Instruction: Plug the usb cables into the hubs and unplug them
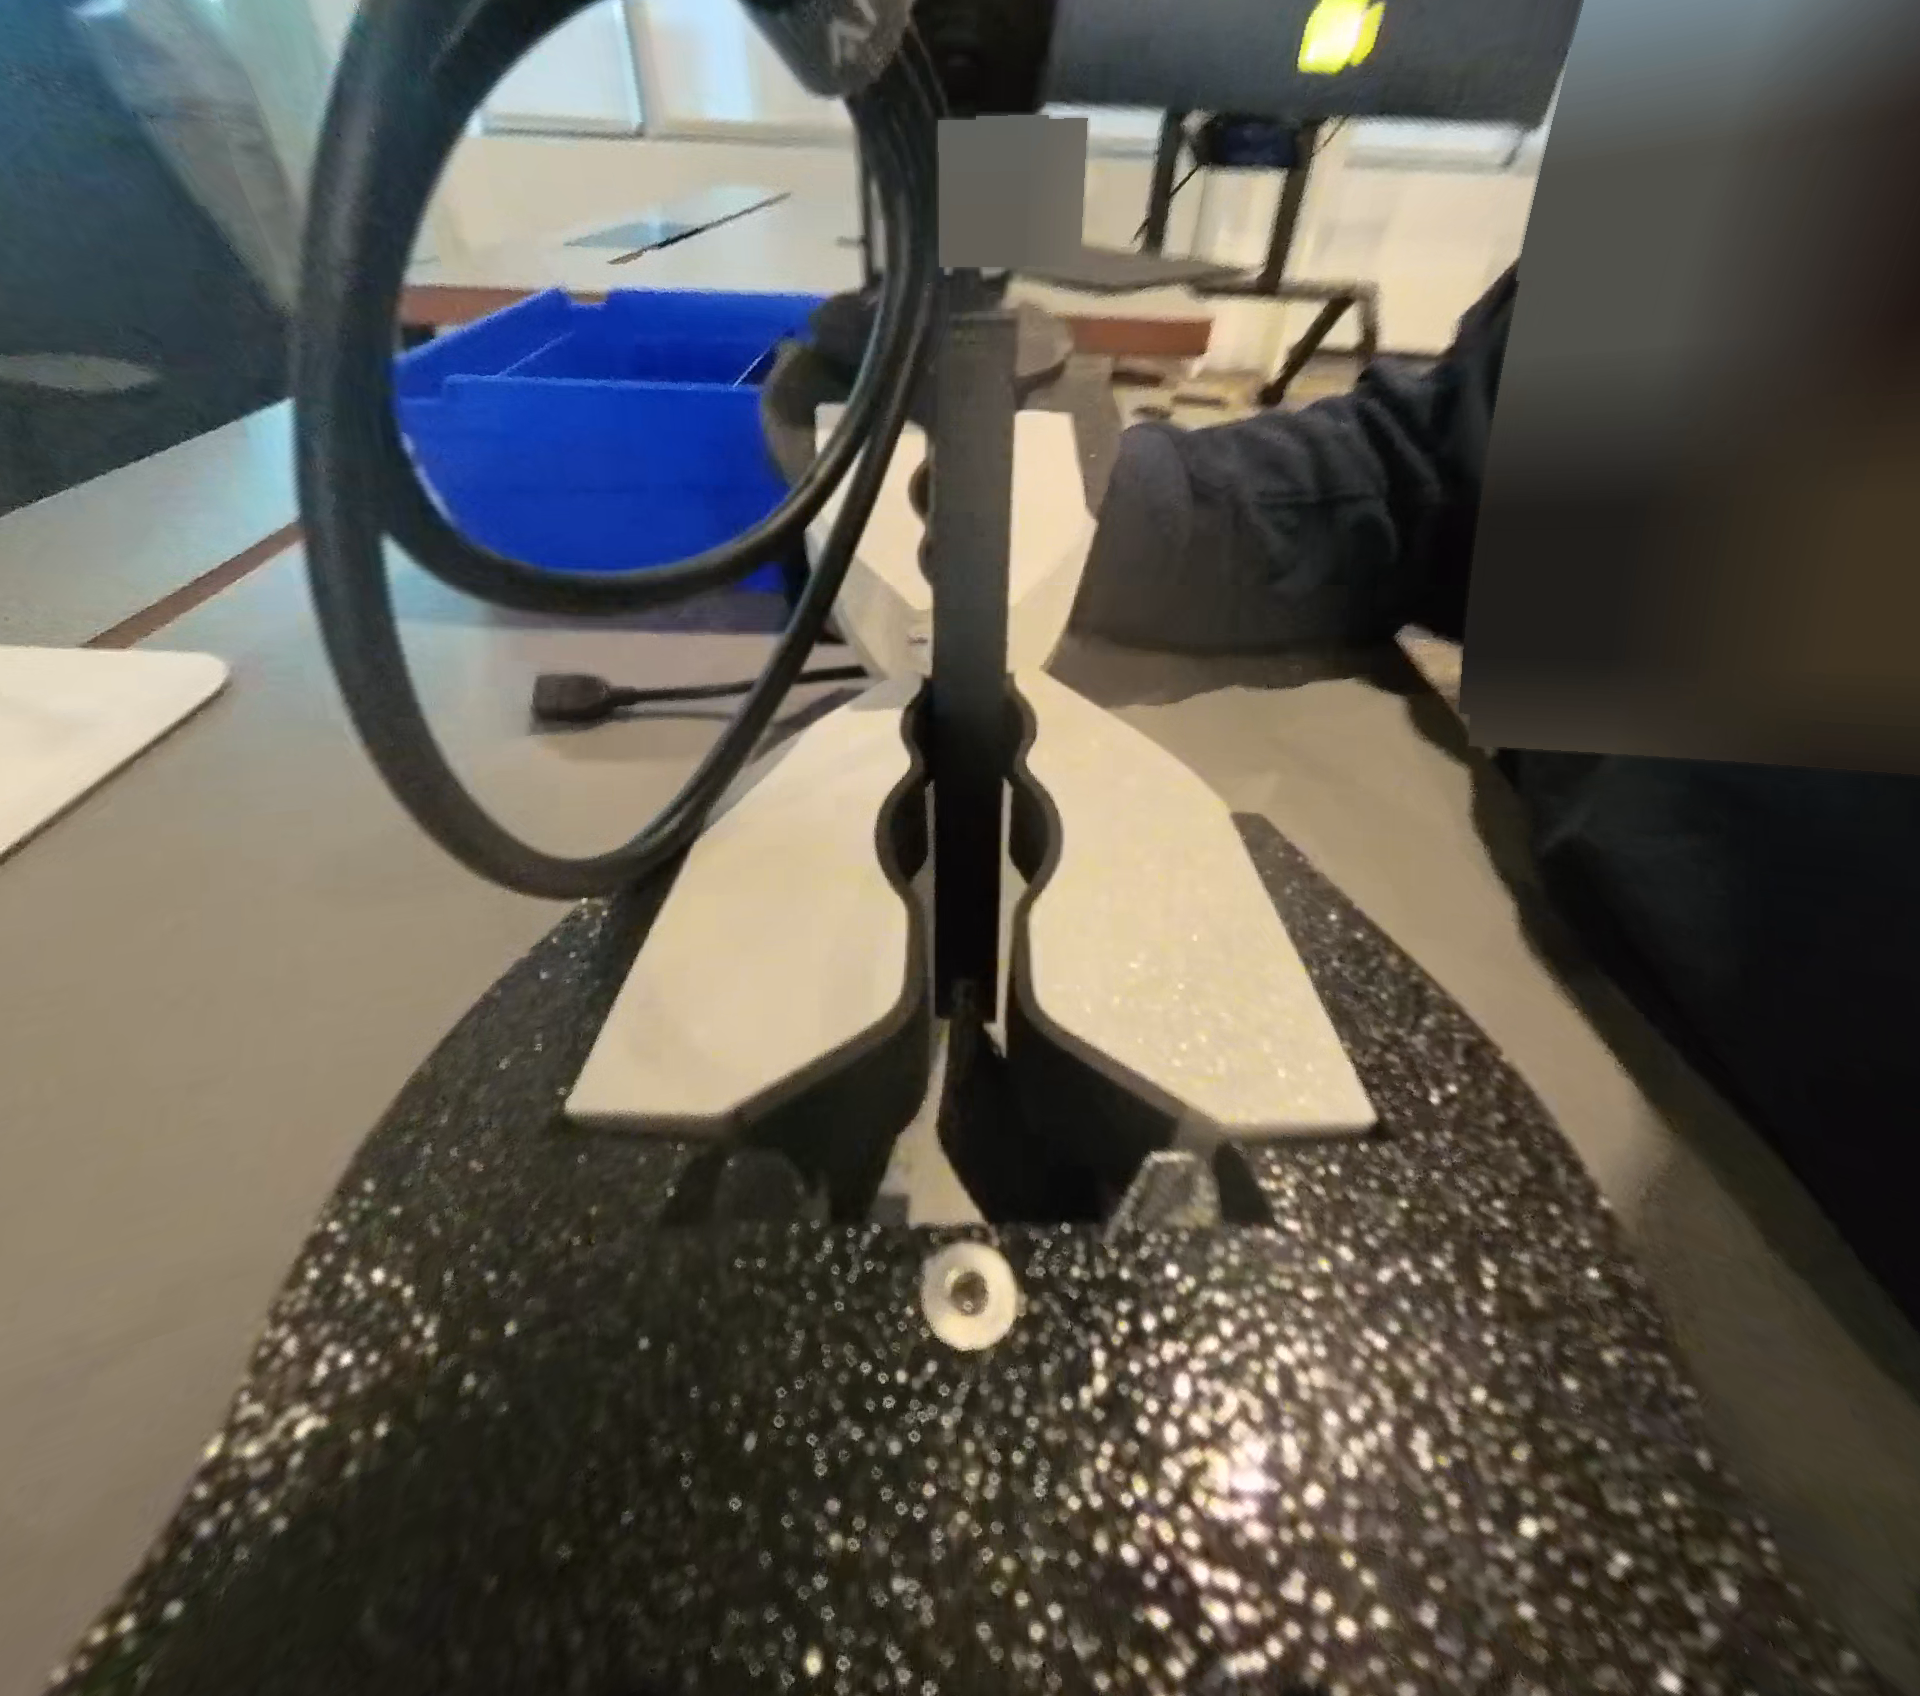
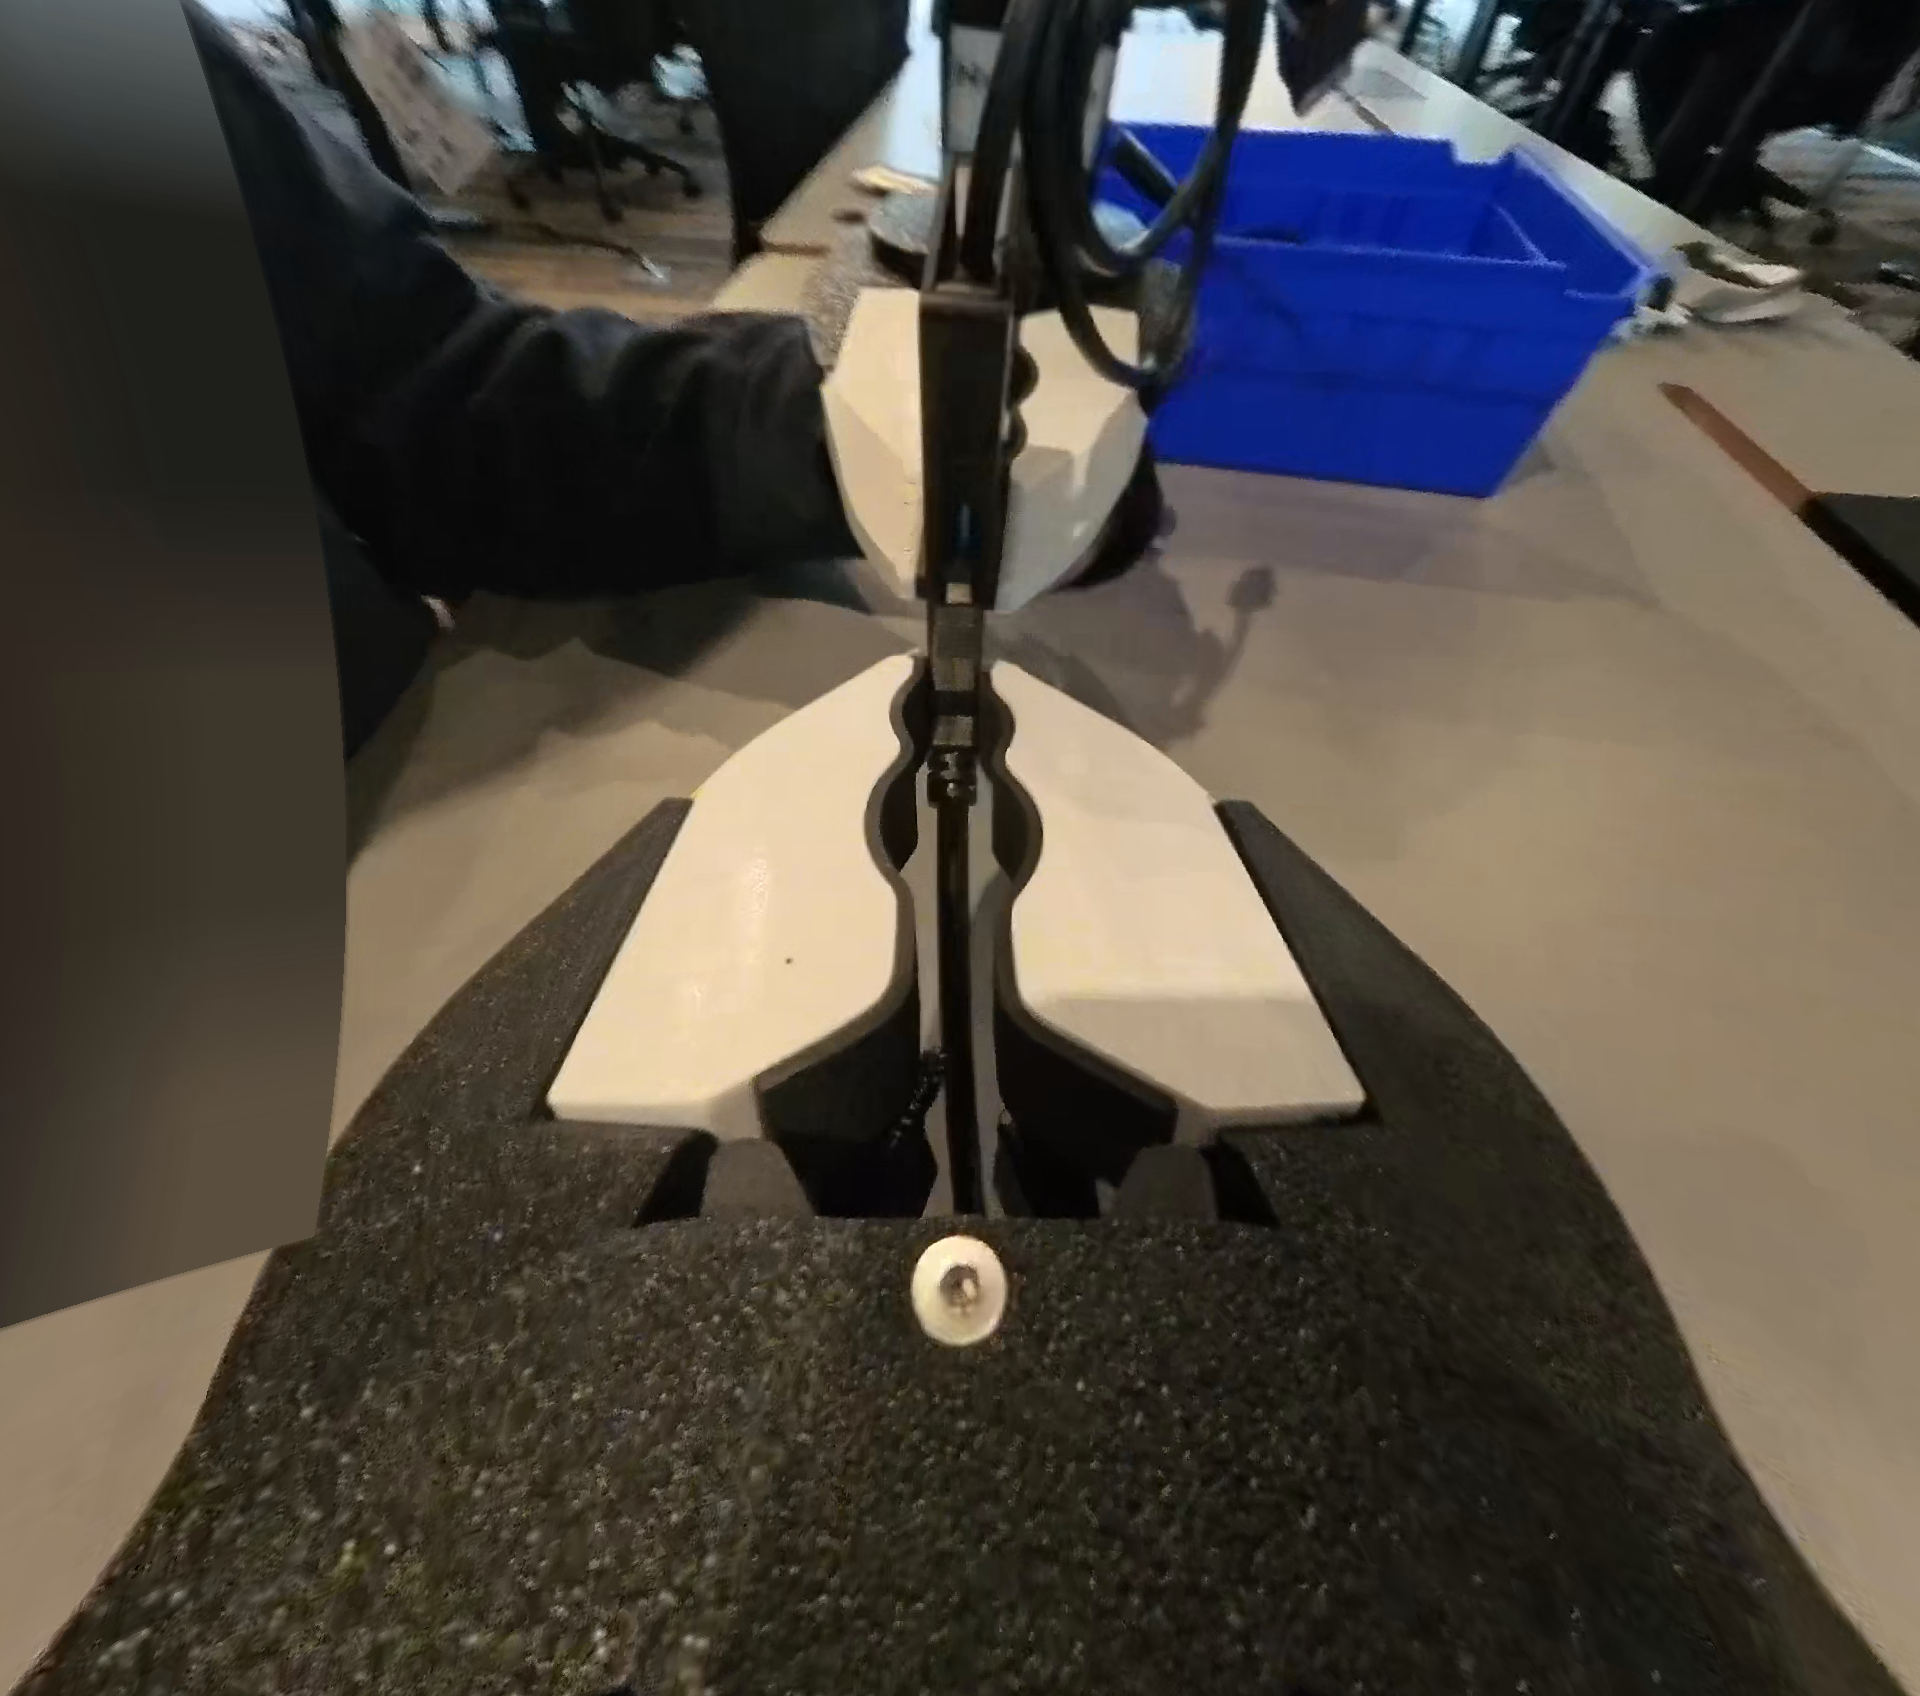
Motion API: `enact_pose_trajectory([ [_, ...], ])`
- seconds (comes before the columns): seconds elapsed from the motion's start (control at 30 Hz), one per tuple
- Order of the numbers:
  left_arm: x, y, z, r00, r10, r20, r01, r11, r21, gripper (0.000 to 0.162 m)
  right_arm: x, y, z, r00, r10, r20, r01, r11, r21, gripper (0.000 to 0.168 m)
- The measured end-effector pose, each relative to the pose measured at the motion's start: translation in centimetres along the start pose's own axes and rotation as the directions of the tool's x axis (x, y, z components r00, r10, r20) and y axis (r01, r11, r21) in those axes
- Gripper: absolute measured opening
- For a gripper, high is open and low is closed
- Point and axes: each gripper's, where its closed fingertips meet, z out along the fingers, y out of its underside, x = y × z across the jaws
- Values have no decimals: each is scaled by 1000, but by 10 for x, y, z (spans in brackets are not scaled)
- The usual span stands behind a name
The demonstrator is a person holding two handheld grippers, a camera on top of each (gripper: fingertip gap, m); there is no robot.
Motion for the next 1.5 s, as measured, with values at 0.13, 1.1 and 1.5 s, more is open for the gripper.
enact_pose_trajectory([
  [0.13, -11, 2, -1, 999, -23, 43, 22, 999, 30, 9, 12, 5, -1, 997, -3, -76, 2, 1000, -12, 8],
  [1.1, -43, 7, -15, 958, -88, 273, 89, 996, 9, 10, -9, -163, -206, 851, 8, -525, 158, 949, 271, 8],
  [1.5, -46, 6, -18, 955, -180, 237, 167, 983, 72, 10, -6, -149, -338, 834, 284, -473, 42, 822, 569, 9],
])
